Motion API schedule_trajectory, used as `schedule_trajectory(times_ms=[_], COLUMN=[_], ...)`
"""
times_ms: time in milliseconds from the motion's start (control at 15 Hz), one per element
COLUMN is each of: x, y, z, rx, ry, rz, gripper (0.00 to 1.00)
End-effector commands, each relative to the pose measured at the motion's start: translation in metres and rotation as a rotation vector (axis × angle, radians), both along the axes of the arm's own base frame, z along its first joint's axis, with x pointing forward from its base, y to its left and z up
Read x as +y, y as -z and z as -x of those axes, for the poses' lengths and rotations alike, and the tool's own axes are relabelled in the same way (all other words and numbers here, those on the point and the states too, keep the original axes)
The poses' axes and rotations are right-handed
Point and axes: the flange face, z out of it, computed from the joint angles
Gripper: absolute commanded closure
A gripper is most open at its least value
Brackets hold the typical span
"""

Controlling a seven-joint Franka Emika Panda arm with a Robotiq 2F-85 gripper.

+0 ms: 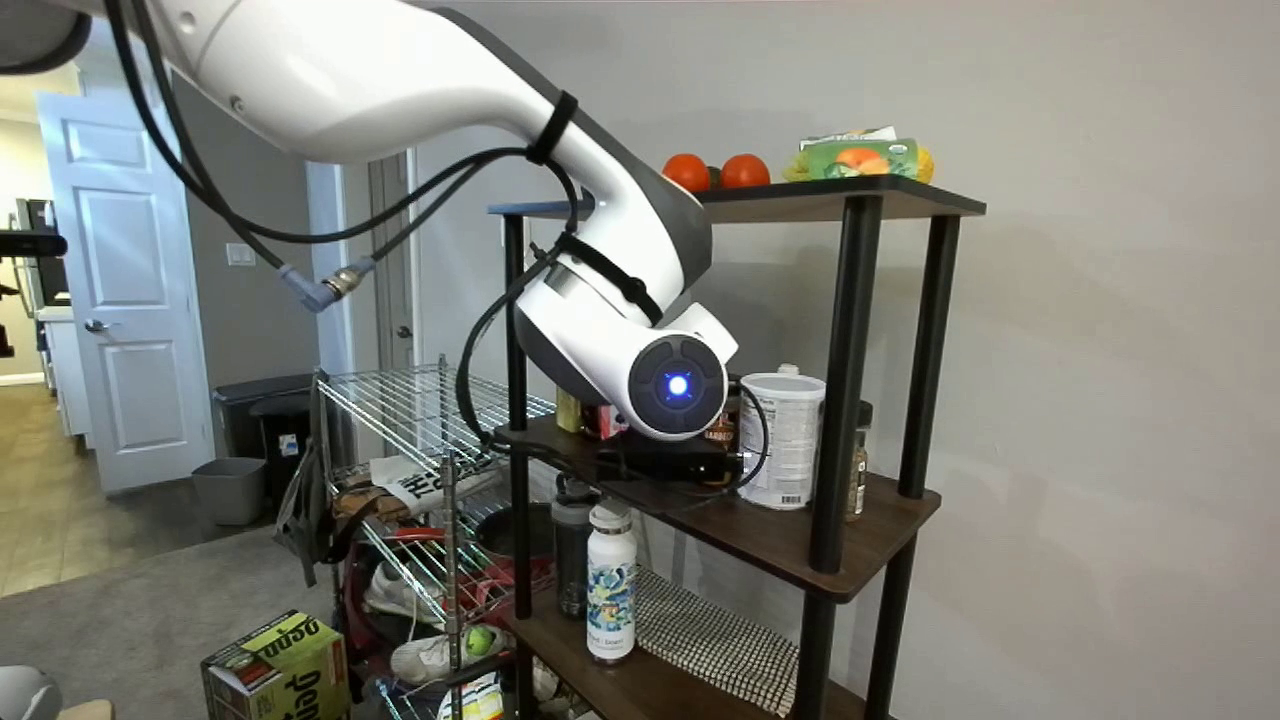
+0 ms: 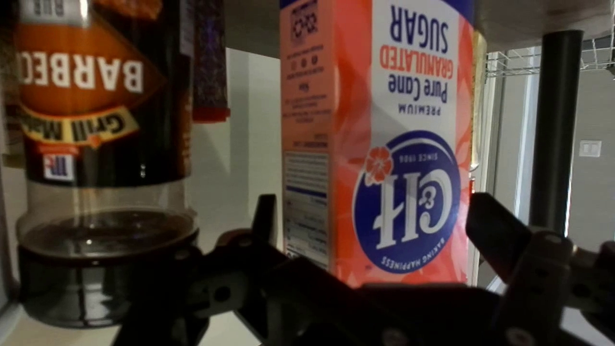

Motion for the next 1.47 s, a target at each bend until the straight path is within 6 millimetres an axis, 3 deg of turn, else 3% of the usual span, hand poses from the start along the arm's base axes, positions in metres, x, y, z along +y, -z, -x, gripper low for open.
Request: schedule_trajectory(times_ms=[0, 733, 800, 867, 1400], x=[0.0039, 0.0058, 0.0056, 0.0055, 0.0044], y=[-0.0006, -0.0006, -0.0006, -0.0006, -0.0003], z=[-0.0048, -0.0035, -0.0036, -0.0036, -0.0039], rx=[-0.037, -0.018, -0.02, -0.021, -0.019], ry=[0.004, -0.005, -0.004, -0.004, -0.001], rz=[0.006, -0.007, -0.005, -0.003, 0.0], gripper=[0.0, 0.0, 0.25, 0.26, 0.76])
